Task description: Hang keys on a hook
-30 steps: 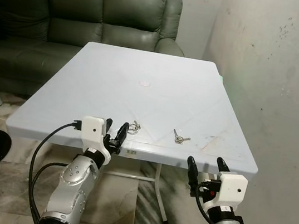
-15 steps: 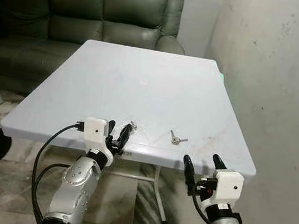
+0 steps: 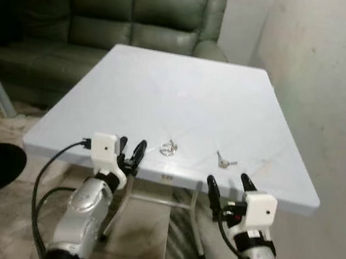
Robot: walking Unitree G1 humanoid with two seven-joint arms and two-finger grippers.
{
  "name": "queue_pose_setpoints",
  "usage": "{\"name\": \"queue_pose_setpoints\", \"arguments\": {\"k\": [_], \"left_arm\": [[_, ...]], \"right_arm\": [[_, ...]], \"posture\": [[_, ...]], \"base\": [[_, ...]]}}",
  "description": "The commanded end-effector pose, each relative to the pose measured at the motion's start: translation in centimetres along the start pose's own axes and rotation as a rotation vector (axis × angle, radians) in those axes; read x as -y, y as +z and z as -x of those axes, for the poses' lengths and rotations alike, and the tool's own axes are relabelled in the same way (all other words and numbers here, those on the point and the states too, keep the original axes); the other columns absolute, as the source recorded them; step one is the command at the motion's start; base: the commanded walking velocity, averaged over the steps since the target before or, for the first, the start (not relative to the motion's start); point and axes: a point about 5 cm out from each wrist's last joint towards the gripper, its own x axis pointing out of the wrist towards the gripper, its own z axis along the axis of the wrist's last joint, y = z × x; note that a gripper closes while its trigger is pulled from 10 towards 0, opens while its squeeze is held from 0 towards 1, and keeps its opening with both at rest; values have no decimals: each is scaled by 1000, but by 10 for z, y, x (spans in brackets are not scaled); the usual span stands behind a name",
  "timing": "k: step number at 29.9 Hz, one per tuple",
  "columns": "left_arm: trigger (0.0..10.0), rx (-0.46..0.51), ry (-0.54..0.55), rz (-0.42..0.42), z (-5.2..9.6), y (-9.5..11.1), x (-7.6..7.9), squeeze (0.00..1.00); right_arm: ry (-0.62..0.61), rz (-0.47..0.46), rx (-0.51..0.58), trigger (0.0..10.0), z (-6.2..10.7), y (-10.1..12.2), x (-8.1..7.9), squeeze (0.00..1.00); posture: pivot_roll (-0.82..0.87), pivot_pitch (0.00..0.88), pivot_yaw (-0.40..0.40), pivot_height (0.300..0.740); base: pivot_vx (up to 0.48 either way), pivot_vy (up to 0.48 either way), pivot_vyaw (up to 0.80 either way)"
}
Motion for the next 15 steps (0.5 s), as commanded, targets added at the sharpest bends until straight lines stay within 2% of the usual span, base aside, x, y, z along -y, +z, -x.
{"name": "queue_pose_setpoints", "arguments": {"k": [1, 8, 15], "left_arm": [[10000, -1, 23, -14, 1, 3, -9, 0], [10000, 8, 19, -8, 1, 4, -8, 0], [10000, 12, 22, -4, 1, 5, -8, 0]], "right_arm": [[13, -15, 10, 10000, -2, 2, -6, 0], [15, -16, 9, 10000, -2, 2, -6, 0], [20, -18, 7, 10000, -1, 2, -7, 0]], "posture": [[-65, 0, -2, 740], [-66, 0, -2, 740], [-66, 0, -4, 740]], "base": [[0, 454, 0], [361, 295, 0], [437, 0, 0]]}}
